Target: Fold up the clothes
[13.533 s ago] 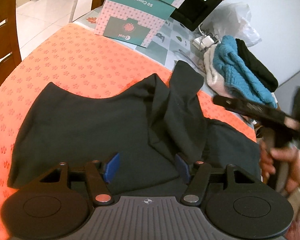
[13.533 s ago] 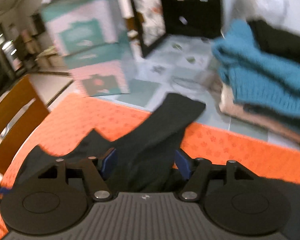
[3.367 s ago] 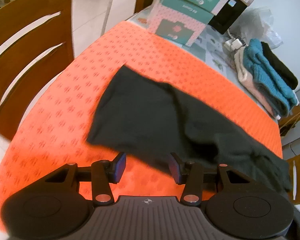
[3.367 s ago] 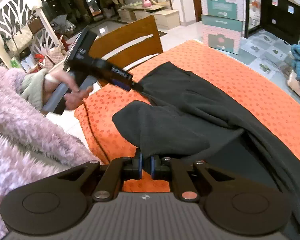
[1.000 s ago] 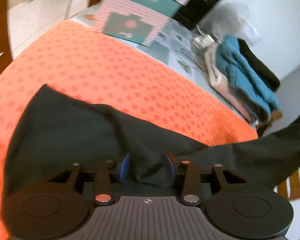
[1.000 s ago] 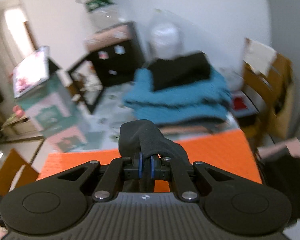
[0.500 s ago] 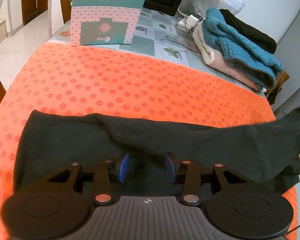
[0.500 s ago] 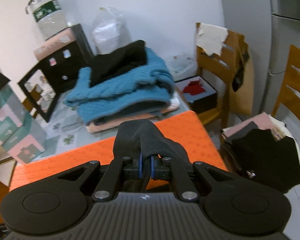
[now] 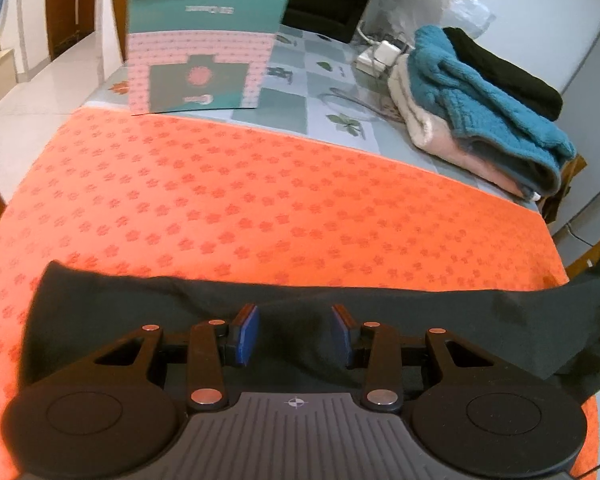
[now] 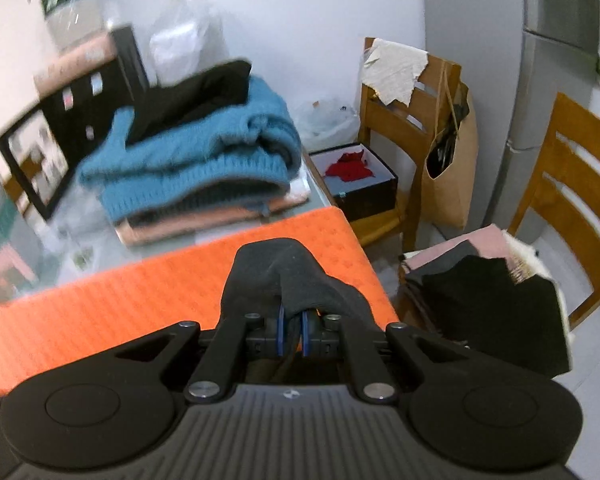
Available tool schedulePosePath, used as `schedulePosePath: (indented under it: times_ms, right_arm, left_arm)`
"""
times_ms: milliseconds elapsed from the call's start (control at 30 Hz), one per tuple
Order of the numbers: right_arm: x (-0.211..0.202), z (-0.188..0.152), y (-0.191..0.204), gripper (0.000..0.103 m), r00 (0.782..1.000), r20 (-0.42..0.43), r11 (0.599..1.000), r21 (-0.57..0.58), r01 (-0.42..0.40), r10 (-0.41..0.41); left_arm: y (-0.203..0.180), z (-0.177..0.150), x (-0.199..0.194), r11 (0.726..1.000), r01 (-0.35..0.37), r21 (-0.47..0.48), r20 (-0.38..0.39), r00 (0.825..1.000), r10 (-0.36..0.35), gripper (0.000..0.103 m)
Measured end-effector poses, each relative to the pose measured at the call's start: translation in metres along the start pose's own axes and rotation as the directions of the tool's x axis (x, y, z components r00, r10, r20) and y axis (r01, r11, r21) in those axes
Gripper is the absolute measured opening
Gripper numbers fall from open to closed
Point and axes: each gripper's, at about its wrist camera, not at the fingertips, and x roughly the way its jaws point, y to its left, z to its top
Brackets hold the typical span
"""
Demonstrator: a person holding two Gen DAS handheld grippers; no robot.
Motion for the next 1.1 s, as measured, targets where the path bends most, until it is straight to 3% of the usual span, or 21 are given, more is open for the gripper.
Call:
schedulePosePath:
  times_ms: [100, 233, 333, 400, 467, 633, 867, 1100]
  right_arm:
    - [0.012, -0.009, 0.003, 0.010, 0.998, -0.034, 0.996, -0.078, 0.044, -0.046]
    - [0.022, -0.017, 0.007, 0.011, 0.994, -0.071, 0.986, -0.150, 0.067, -0.078]
    - [0.029, -0.023, 0.014, 0.028, 0.987, -0.116, 0.970, -0.232, 0.078, -0.108]
    - [0.021, -0.029, 0.020, 0.049, 0.989, -0.114, 0.965, -0.258, 0.057, -0.089]
    - [0.014, -0.036, 0.027, 0.062, 0.991, -0.113, 0.958, -0.284, 0.035, -0.070]
    - [-0.005, -0.053, 0.044, 0.072, 0.993, -0.113, 0.938, -0.347, -0.018, -0.023]
    - [-0.031, -0.077, 0.068, 0.073, 0.992, -0.118, 0.897, -0.433, -0.090, 0.042]
    - [-0.036, -0.091, 0.117, 0.072, 0.969, -0.140, 0.834, -0.494, -0.245, 0.202]
  left_arm:
    - [-0.018, -0.001, 0.005, 0.998, 0.039, 0.044, -0.019, 0.999, -0.039, 0.042]
    - [-0.052, -0.011, 0.006, 0.981, 0.086, 0.173, -0.046, 0.996, -0.080, 0.043]
    - [-0.075, -0.024, 0.007, 0.957, 0.090, 0.275, -0.070, 0.995, -0.073, 0.046]
    - [-0.083, -0.033, 0.004, 0.941, 0.085, 0.327, -0.075, 0.995, -0.064, 0.049]
    - [-0.085, -0.039, -0.001, 0.934, 0.084, 0.348, -0.076, 0.995, -0.061, 0.049]
    - [-0.072, -0.047, -0.008, 0.947, 0.069, 0.312, -0.094, 0.995, -0.041, 0.049]
    - [-0.051, -0.055, -0.018, 0.974, 0.038, 0.222, -0.106, 0.994, -0.015, 0.049]
    - [-0.031, -0.064, -0.029, 0.991, 0.011, 0.133, -0.115, 0.993, 0.004, 0.050]
